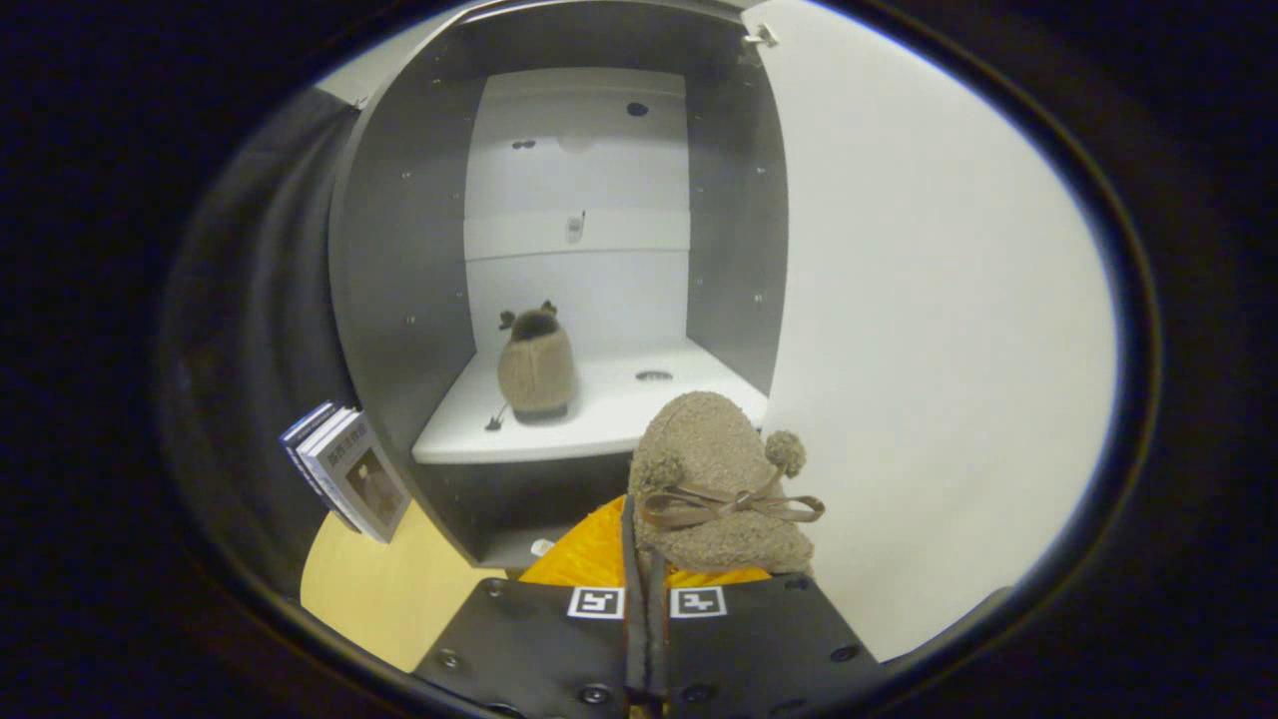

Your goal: Open the shoe cabinet door, grab the shoes and put them into the shoe cabinet, then close the shoe cabinet door.

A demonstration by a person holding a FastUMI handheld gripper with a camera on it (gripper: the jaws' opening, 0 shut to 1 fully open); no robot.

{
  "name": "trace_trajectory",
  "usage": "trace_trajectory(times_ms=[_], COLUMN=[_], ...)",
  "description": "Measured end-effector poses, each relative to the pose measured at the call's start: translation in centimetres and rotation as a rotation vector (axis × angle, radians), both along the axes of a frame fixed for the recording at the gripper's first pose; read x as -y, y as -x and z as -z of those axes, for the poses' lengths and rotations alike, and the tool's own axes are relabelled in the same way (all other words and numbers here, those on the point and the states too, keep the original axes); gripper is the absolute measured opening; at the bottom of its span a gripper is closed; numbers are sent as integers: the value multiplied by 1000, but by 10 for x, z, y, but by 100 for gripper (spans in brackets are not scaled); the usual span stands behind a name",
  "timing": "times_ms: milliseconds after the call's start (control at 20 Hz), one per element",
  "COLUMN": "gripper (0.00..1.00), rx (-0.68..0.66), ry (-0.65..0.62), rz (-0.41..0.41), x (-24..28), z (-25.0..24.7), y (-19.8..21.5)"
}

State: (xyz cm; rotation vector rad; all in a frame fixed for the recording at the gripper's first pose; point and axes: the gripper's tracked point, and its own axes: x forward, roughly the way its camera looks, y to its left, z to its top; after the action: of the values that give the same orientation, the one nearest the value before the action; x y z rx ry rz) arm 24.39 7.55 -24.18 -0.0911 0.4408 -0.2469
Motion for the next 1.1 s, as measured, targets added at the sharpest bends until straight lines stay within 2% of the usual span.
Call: trace_trajectory(times_ms=[300, 650, 850, 1100], gripper=[2, 3, 2, 3], rx=[66, 38, -3, -86], ry=[34, 17, 21, -2], rz=[-80, -125, -139, -136], x=[3, 20, 29, 36], z=[-46, -25, 1, 28], y=[-117, -242, -282, -291])
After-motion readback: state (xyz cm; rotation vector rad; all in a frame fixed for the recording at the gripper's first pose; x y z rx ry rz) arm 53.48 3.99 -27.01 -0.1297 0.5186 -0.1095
